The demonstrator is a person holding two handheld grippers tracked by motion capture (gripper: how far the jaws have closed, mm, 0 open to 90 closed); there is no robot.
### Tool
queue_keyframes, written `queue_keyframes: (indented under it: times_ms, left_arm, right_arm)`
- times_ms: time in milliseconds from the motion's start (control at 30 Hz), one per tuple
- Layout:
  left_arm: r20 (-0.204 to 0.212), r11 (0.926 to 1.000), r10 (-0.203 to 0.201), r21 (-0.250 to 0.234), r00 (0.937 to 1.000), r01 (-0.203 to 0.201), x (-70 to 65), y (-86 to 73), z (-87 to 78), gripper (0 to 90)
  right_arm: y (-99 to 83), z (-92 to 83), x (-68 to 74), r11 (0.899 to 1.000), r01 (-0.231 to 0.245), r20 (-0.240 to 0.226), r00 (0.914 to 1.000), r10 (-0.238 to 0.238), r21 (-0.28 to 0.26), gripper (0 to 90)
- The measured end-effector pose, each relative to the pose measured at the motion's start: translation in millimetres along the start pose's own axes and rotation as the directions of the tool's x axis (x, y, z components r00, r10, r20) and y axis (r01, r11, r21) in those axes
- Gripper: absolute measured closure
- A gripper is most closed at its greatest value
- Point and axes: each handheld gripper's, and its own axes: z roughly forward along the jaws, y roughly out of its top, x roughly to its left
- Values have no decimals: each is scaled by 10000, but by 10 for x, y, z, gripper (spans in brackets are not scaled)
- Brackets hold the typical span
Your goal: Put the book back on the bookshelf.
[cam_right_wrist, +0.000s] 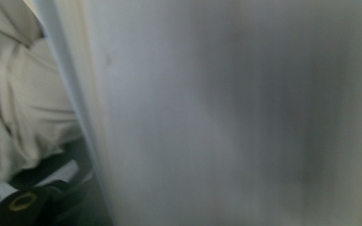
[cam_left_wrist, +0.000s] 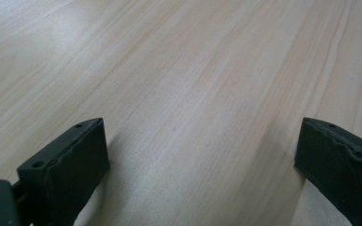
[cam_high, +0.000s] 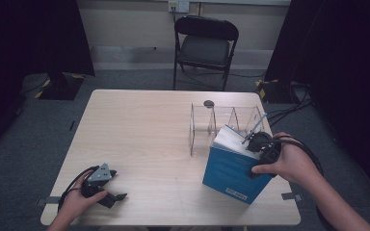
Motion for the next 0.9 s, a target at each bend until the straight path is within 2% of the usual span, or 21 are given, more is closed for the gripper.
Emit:
queue_keyframes:
  times_ms: [33,267,433,700,900]
  left_arm:
    - [-1,10000,1,0,10000,-1,0,0,0,27]
    - [-2,10000,3,-1,10000,-3,0,0,0,27]
    - [0,10000,0,0,10000,0,0,0,0,27]
    - [0,10000,5,3,10000,-5,0,0,0,26]
    - [2,10000,2,3,10000,-2,1,1,0,26]
  right_arm:
    - [7,-3,15,10000,87,216,9997,-87,22,548]
    - [-19,17,-5,9972,629,35,9980,-628,-396,547]
    - [-33,18,-19,9956,663,-42,9978,-667,-666,555]
    - [-37,22,11,9963,427,46,9991,-424,-751,595]
    - [-45,5,30,9963,-280,-41,9996,278,-816,612]
